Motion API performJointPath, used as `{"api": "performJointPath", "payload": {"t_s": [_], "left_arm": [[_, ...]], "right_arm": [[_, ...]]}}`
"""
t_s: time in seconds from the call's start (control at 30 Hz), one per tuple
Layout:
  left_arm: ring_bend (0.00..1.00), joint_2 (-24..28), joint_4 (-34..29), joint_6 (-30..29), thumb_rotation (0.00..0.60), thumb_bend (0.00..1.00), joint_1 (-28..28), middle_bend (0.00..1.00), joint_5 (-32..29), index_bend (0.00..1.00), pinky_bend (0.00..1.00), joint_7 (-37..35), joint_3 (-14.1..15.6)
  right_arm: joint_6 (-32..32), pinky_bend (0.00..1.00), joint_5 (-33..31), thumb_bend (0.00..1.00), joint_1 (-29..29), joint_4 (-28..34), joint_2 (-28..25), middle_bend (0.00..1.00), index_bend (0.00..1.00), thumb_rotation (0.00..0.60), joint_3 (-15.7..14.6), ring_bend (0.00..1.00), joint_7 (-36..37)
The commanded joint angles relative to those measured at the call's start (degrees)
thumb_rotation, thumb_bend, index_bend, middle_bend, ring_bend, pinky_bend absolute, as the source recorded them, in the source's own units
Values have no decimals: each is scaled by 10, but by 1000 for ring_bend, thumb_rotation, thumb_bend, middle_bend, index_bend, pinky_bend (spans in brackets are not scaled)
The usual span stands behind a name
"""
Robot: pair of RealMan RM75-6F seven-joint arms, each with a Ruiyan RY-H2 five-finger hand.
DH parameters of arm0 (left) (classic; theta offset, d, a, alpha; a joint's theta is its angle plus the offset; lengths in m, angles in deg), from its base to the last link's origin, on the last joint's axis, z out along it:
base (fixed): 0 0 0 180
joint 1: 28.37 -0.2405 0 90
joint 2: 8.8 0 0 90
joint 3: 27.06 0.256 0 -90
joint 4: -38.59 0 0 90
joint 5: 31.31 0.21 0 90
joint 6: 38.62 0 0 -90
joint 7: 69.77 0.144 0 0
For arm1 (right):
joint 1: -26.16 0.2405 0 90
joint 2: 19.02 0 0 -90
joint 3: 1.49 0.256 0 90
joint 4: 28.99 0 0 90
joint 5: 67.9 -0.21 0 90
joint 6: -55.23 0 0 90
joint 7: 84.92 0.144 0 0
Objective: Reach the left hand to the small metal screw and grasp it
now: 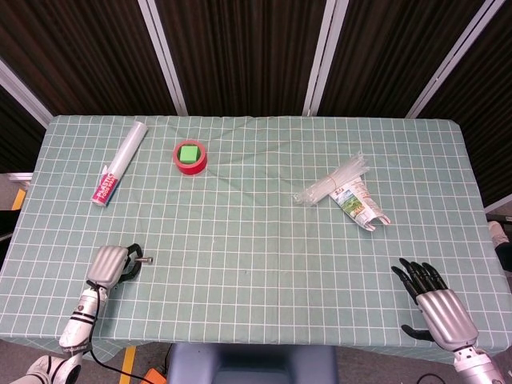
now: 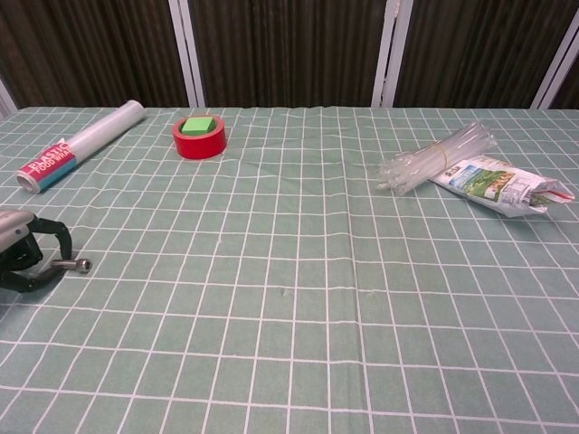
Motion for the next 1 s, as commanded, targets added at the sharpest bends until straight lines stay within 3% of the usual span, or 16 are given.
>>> {"api": "performJointPath", "payload": {"t_s": [0.03,0.5,1.0], "left_arm": [[1000,6,-10,-9,600,431,-1,1000,2,524,1000,0,0],[1000,44,-100,-45,600,426,-3,1000,20,526,1000,36,5],[1000,47,-128,-37,600,426,2,1000,21,481,1000,85,11]], "right_arm": [[-1,0,0,155,0,0,0,0,0,600,0,0,0],[0,0,3,154,0,1,-2,0,0,600,-2,0,2],[0,0,2,155,0,1,-4,0,0,600,-2,0,5]]}}
